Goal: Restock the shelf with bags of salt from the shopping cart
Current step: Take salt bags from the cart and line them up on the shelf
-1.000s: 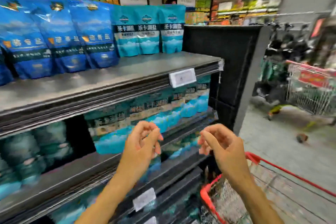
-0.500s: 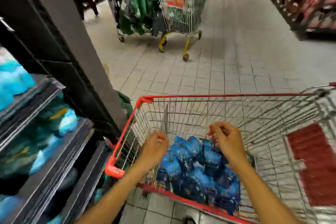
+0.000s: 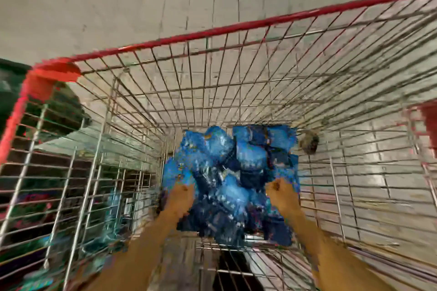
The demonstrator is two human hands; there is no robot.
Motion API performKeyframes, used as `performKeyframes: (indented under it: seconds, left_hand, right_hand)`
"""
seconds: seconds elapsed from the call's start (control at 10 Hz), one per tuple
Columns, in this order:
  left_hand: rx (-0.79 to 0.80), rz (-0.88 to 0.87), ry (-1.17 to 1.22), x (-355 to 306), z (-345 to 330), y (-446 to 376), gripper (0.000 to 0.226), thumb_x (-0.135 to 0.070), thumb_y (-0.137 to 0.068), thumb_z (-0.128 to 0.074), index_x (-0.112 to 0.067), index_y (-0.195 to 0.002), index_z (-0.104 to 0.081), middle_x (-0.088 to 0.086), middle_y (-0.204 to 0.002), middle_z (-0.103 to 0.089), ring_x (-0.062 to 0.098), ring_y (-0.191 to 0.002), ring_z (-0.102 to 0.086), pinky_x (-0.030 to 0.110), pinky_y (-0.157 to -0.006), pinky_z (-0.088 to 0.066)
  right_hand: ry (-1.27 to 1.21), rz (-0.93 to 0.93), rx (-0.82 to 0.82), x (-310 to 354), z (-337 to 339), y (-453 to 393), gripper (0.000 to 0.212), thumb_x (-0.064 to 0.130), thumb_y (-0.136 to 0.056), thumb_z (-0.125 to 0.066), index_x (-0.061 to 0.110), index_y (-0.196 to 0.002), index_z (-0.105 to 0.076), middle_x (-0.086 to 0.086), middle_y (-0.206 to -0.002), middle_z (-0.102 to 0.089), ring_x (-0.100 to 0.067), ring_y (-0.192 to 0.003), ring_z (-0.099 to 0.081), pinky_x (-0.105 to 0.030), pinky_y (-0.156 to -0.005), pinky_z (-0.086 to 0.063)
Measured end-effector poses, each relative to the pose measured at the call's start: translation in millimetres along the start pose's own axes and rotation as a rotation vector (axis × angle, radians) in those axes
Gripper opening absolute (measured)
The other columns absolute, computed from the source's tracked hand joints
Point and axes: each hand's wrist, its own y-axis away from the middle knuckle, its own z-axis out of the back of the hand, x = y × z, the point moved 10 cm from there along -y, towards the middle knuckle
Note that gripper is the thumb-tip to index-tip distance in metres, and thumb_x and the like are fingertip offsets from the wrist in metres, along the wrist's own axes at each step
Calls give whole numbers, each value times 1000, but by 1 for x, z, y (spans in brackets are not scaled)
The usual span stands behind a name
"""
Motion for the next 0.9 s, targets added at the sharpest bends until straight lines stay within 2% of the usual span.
performKeyframes:
  seconds: [0.1,0.2,0.3,0.4,0.5,0.6,0.7,0.8,0.9]
  left_hand:
    - [-139,137,69,23,7,-19,41,-19,-103,-41,9,-131,-51,33,-104,-52,30,-94,-56,36,-80,-44]
    - [-454,-66,-62,18,30,-40,31,-8,-94,-48,13,-109,-65,29,-84,-62,34,-72,-64,30,-61,-52]
    - [-392,155,33,59,10,-65,63,-34,-93,-63,6,-137,-44,27,-131,-54,41,-120,-53,41,-97,-45]
    - [-448,219,4,71,7,-75,79,-45,-85,-69,0,-142,-37,24,-137,-47,42,-125,-45,45,-97,-41]
    - [-553,306,26,74,6,-70,98,-54,-67,-81,-1,-139,-40,22,-132,-51,41,-118,-51,43,-86,-46]
    - [-583,383,25,76,-1,-64,111,-61,-55,-85,-1,-136,-38,22,-132,-49,41,-120,-49,46,-93,-47]
    - [-557,451,56,77,-4,-64,109,-60,-60,-83,5,-135,-39,22,-130,-51,35,-115,-53,33,-89,-43]
    - [-393,372,311,77,-30,-82,63,-29,-82,-78,5,-128,-51,9,-97,-57,29,-82,-56,7,-55,-33]
    - [-399,327,462,80,-36,-85,32,-13,-81,-79,-9,-105,-59,1,-87,-58,18,-64,-52,3,-46,-37]
  right_hand:
    - [87,-23,27,-21,-36,-39,42,14,-94,-59,17,-55,-43,-3,-56,-47,-13,-53,-43,-30,-57,-33]
    - [106,-7,33,-36,-65,-67,42,16,-91,-65,12,-55,-42,-3,-54,-44,-20,-57,-45,-33,-58,-29]
    - [117,-94,187,-63,-113,-74,44,34,-93,-65,11,-64,-41,-3,-57,-41,-20,-56,-42,-30,-52,-30]
    - [48,-222,267,-85,-155,-60,38,42,-88,-70,6,-98,-66,-14,-96,-68,-28,-88,-65,-39,-77,-54]
    - [164,-239,46,-88,-162,-45,87,59,-73,-76,2,-131,-45,-19,-132,-52,-34,-120,-54,-46,-96,-50]
    - [331,-405,-84,-90,-162,-19,121,78,-54,-75,1,-135,-28,-23,-135,-43,-40,-120,-51,-47,-94,-46]
    - [273,-495,-99,-94,-168,-17,122,73,-51,-81,2,-135,-27,-24,-136,-38,-42,-123,-46,-50,-95,-44]
    - [184,-596,-58,-106,-173,-24,128,65,-53,-86,2,-142,-20,-24,-142,-29,-41,-130,-37,-53,-100,-41]
    - [36,-577,-149,-109,-176,-20,119,49,-59,-91,6,-144,-18,-26,-140,-25,-44,-126,-36,-54,-95,-44]
